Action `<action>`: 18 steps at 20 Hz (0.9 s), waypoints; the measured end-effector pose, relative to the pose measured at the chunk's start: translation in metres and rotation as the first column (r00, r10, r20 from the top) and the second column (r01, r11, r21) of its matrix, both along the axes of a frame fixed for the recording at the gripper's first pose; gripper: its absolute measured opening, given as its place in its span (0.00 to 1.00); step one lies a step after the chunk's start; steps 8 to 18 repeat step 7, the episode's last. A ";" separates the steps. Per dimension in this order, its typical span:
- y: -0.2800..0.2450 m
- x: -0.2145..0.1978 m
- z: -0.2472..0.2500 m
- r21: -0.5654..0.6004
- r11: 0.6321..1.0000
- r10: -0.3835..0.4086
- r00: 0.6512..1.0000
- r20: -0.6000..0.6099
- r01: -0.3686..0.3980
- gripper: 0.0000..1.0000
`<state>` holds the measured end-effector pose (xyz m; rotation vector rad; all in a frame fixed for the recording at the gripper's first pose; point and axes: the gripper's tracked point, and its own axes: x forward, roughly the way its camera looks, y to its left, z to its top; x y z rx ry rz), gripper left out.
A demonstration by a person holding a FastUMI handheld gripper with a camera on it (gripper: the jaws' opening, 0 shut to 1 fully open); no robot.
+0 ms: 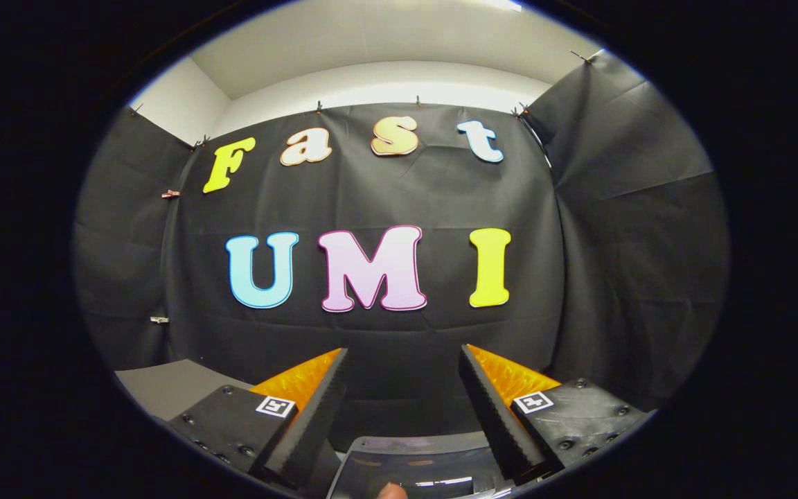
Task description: Put the clothes into the washing machine and then close the washing machine lid.
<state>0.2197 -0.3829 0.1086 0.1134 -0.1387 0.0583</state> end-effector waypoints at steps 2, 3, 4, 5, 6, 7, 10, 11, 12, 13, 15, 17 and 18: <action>0.000 -0.001 0.003 -0.001 1.000 -0.004 1.000 0.001 0.004 0.99; -0.001 0.000 0.004 0.000 1.000 -0.006 1.000 0.001 0.006 0.99; 0.000 -0.001 0.004 0.000 1.000 -0.004 1.000 0.003 0.004 0.99; 0.000 -0.001 0.005 -0.001 1.000 -0.005 1.000 0.005 0.005 0.99; -0.001 0.000 0.003 -0.005 1.000 -0.008 1.000 0.002 0.008 0.98; -0.001 0.000 0.003 -0.005 1.000 -0.007 1.000 0.000 0.007 0.99; -0.001 0.000 0.003 -0.005 1.000 -0.007 1.000 0.000 0.007 0.99; -0.001 0.000 0.003 -0.005 1.000 -0.007 1.000 0.000 0.007 0.99; -0.001 0.000 0.003 -0.005 1.000 -0.007 1.000 0.000 0.007 0.99; -0.001 0.000 0.003 -0.005 1.000 -0.007 1.000 0.000 0.007 0.99; -0.001 0.000 0.003 -0.005 1.000 -0.007 1.000 0.000 0.007 0.99; -0.001 0.000 0.003 -0.005 1.000 -0.007 1.000 0.000 0.007 0.99; -0.001 0.000 0.003 -0.005 1.000 -0.007 1.000 0.000 0.007 0.99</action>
